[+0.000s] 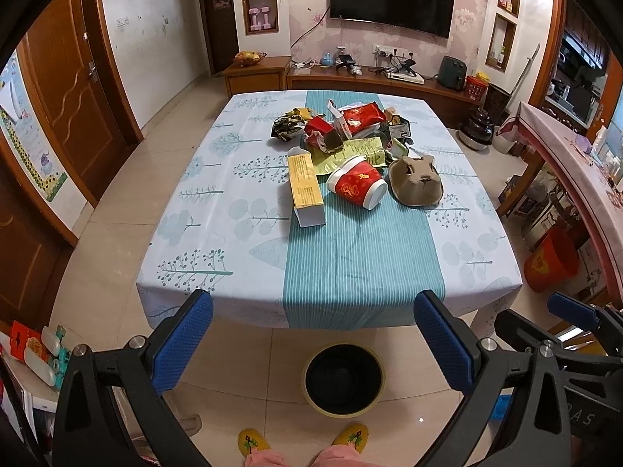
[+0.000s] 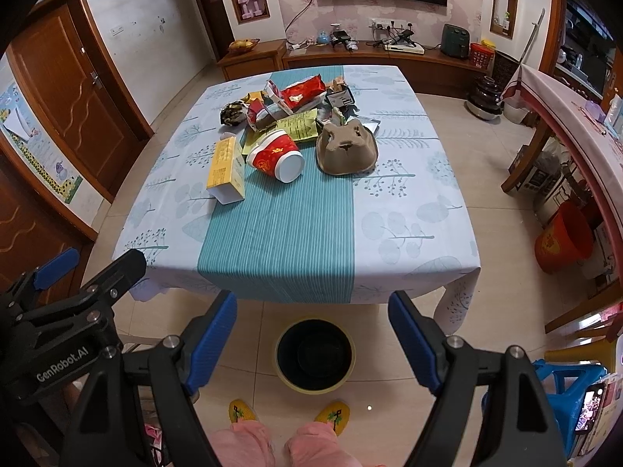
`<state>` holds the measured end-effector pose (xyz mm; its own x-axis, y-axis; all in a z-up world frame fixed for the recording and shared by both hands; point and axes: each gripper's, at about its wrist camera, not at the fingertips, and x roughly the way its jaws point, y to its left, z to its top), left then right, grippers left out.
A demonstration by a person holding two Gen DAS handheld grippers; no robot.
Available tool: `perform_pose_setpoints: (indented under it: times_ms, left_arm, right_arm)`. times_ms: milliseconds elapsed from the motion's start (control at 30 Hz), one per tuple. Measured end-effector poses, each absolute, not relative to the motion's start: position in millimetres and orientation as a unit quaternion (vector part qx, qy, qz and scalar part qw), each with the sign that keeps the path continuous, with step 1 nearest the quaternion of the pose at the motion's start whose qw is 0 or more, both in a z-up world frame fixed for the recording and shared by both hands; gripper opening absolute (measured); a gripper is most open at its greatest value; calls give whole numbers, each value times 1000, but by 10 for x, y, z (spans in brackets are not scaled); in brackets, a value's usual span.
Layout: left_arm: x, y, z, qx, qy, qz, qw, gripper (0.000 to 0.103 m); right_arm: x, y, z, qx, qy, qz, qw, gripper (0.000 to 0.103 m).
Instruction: Collect trash
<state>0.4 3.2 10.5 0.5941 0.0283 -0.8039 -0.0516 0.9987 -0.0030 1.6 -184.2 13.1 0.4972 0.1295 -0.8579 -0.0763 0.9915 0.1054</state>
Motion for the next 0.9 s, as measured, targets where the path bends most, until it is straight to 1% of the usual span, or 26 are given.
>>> perform_pose_setpoints:
  times_ms: [900]
  left_arm:
    - [7,-45,21,-6,460,32,887,102]
  right_arm:
    - [35,-1890,118,24,495,73,866,80]
